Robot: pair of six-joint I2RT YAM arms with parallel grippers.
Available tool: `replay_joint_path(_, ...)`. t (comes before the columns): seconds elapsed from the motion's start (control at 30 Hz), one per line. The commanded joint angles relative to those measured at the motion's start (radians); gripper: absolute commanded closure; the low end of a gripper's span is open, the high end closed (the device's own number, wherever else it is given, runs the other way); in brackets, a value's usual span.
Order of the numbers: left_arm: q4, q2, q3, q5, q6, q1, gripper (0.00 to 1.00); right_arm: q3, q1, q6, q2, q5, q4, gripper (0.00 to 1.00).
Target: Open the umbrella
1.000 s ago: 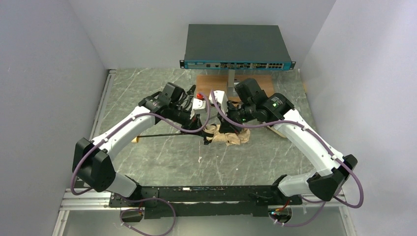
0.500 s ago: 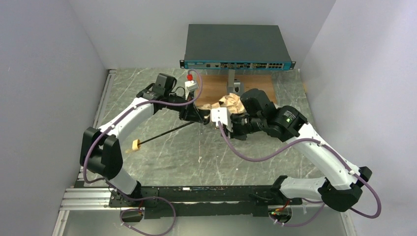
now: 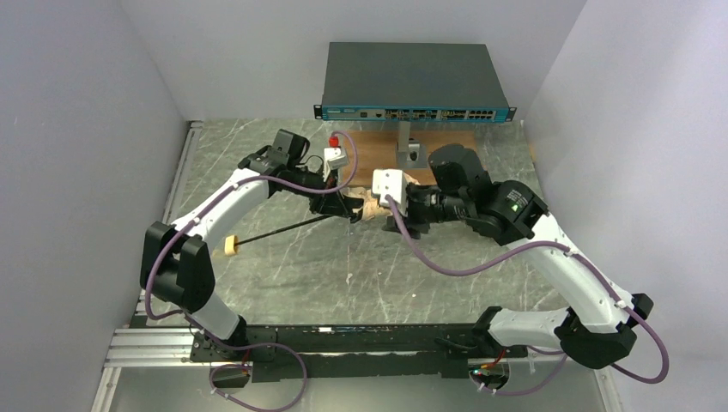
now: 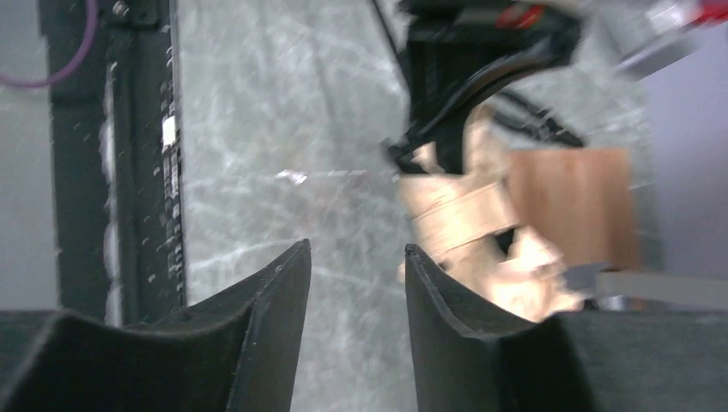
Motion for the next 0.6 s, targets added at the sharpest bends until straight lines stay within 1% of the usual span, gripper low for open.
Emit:
replay_joint_path(0.0,-0.034,-0.095,0.017,0.006,0.170,-0.041,1.00,0.106,-0.023,0.050,0.023,-0.010,0.155,0.50)
replay_joint_path(0.17,-0.051,-0.122,0.011,-0.007,0.241,-0.081,1.00,0.145,-0.073,0.105,0.088,-0.047,0.152,0.49)
replay_joint_path(0.3,-0.042,-0.156,-0.001,-0.022,0.275,-0.110,1.00,0.070,-0.079,0.114,0.076,-0.061,0.186,0.49)
replay_joint_path(0.4,-0.058,-0.161,0.010,-0.019,0.285,-0.127,1.00,0.035,-0.081,0.093,0.074,-0.056,0.196,0.48)
replay_joint_path(0.57,-0.052,-0.160,0.024,-0.007,0.252,-0.128,1.00,-0.019,-0.081,0.024,0.078,-0.055,0.141,0.46)
